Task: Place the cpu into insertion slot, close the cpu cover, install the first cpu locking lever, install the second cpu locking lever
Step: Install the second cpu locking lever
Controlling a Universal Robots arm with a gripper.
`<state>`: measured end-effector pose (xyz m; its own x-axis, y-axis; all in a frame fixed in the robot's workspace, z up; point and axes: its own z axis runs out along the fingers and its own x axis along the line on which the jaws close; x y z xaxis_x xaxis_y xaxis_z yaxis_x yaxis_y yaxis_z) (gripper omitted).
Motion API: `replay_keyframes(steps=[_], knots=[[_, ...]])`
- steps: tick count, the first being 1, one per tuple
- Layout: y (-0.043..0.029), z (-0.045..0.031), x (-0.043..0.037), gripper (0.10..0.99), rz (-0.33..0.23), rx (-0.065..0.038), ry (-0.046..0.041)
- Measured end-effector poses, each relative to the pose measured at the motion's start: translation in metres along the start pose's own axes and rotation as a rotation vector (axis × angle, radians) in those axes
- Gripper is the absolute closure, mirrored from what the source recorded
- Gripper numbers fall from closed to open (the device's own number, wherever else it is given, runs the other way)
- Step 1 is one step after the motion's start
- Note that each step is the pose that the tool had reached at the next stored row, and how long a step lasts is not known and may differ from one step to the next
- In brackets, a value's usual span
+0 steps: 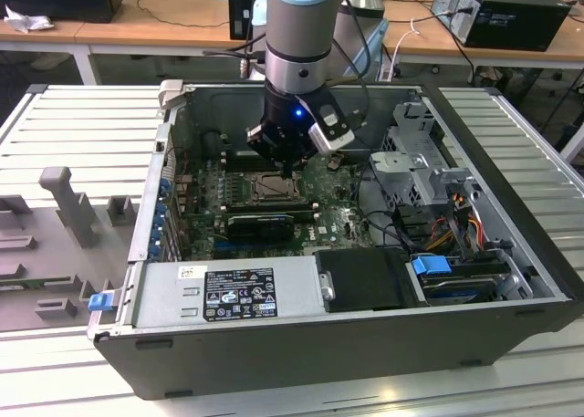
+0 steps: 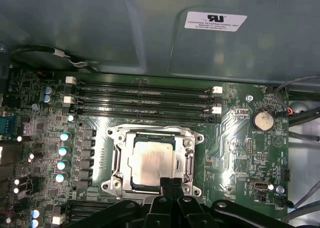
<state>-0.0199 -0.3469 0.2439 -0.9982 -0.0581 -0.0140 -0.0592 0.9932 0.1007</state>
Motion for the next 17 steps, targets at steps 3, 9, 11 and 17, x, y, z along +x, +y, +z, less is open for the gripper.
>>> replay_keyframes(steps=[3, 9, 11, 17], knots=[[-0.0008, -0.0016, -0.0001, 0.980, 0.000, 0.000, -0.0001], [-0.0129, -0.0029, 0.0007, 0.980, 0.000, 0.000, 0.0000], [-0.0164, -0.0033, 0.0009, 0.980, 0.000, 0.000, 0.0000], [-0.0229, -0.0030, 0.0013, 0.980, -0.004, -0.036, 0.0033]])
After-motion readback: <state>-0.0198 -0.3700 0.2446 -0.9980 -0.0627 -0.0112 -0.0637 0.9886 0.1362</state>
